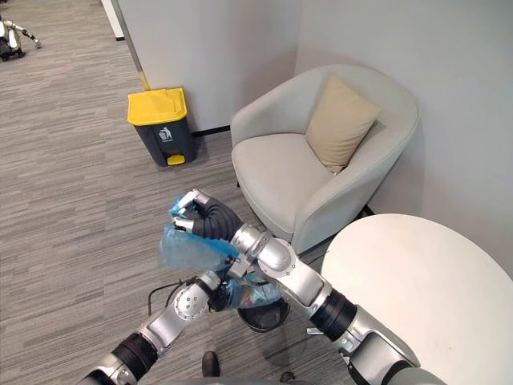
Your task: Gather rubbish on tea table into small bin, then transfer packed bag to large trash can.
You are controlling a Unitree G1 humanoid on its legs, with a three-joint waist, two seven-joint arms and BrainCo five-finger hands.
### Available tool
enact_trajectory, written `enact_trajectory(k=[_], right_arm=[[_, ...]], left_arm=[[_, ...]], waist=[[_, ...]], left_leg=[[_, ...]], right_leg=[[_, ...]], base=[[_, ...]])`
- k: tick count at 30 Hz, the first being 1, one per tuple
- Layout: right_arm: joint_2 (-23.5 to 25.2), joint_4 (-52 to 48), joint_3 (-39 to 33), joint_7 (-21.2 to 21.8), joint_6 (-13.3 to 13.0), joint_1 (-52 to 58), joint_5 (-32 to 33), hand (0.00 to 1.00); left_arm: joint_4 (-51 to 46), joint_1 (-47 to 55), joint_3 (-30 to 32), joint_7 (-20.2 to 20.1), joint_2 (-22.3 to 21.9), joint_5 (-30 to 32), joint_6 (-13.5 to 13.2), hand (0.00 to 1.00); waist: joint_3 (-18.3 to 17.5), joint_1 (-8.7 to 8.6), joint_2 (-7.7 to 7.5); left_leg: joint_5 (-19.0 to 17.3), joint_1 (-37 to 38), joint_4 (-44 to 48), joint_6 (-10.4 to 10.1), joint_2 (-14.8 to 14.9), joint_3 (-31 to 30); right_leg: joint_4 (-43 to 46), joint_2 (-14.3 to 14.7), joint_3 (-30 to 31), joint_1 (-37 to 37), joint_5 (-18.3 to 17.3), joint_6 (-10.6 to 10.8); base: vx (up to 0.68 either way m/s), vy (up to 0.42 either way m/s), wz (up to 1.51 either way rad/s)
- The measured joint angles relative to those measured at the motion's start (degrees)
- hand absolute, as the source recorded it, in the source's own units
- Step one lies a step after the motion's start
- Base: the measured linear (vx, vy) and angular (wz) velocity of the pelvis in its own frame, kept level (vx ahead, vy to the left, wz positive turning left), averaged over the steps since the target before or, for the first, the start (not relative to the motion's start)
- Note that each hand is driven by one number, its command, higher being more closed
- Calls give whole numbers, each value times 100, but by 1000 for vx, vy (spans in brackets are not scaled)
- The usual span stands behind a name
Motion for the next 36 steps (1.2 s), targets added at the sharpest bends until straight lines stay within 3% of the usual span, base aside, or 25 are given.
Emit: enact_trajectory(k=[9,10,15,19,22,28,36], right_arm=[[5,44,174,140,-2,11,-323,100],[6,51,174,148,-5,15,-447,0],[122,56,164,127,-92,166,-1029,0],[162,111,106,11,-318,406,-1944,0],[101,107,-121,-150,-484,671,-2639,0],[-88,92,-433,-425,-575,863,-3685,0],[-425,-289,-609,-768,-841,885,-4499,0]], left_arm=[[-11,2,-34,-2,-34,-48,140,100],[-11,2,-31,-1,-51,-42,141,100],[103,11,-202,-109,-208,-34,188,100],[159,11,-144,-107,-266,-32,203,100],[-127,23,127,-120,-152,-47,213,100],[-585,55,733,-102,-36,-213,211,100],[-581,287,1009,43,-47,-210,211,100]], waist=[[5,-4,12],[5,-4,12],[5,-9,12],[5,-9,12],[5,-5,13],[5,-5,13],[5,-6,12]], left_leg=[[0,-9,0,0,-2,-6],[0,-9,0,0,-2,-6],[0,-9,0,0,-1,-12],[0,-9,0,0,-2,-16],[0,-8,-1,0,-2,-18],[0,1,-1,0,-5,-25],[0,15,-1,0,-3,-25]], right_leg=[[-15,-2,-7,2,0,0],[-16,-2,-7,4,0,0],[-13,-1,-9,9,0,0],[-4,-6,-12,10,0,0],[3,-35,-13,10,-1,1],[0,-34,-19,23,-1,1],[-12,-32,-20,42,-1,1]], base=[[0,0,0],[0,0,0],[0,0,0],[0,0,0],[0,0,0],[0,0,0],[0,0,0]])
